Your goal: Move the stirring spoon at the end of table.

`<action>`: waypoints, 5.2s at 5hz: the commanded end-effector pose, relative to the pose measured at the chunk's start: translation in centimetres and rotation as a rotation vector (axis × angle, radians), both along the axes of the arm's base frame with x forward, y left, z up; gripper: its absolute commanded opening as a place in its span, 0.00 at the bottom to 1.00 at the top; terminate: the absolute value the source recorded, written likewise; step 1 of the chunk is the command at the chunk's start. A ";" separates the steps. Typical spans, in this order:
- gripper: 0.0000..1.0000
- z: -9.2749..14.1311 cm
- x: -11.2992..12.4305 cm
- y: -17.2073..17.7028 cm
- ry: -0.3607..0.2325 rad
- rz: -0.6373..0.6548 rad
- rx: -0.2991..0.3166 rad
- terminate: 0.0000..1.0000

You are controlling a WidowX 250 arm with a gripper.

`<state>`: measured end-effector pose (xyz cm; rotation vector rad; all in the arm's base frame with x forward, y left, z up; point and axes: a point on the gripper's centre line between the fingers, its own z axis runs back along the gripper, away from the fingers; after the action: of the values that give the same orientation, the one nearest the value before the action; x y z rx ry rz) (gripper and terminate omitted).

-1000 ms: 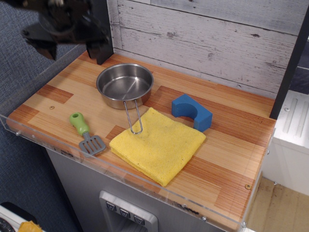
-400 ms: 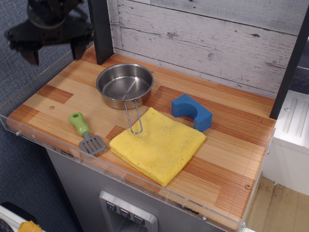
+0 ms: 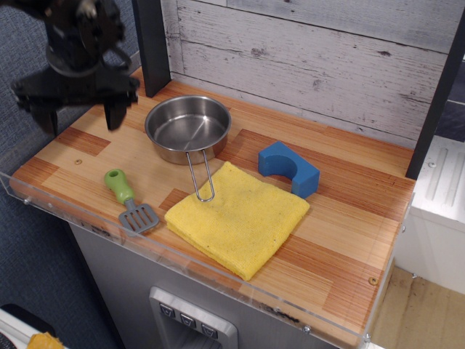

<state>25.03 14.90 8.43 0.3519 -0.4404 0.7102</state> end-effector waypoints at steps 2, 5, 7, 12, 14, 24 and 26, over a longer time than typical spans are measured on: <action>1.00 -2.8 -1.7 -1.7 0.079 -0.042 -0.042 0.00; 1.00 -6.0 -0.3 -1.8 0.132 -0.013 -0.097 0.00; 1.00 -6.2 0.2 -1.2 0.116 0.003 -0.106 0.00; 0.00 -2.9 0.0 -0.3 0.030 0.010 -0.054 0.00; 0.00 1.3 0.8 0.1 -0.070 -0.011 -0.026 0.00; 0.00 1.0 4.4 -18.6 -0.077 -0.603 -0.115 0.00; 0.00 -1.7 3.6 -21.3 -0.019 -0.690 -0.132 0.00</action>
<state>29.14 -6.60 5.61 0.0601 -0.4608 0.0693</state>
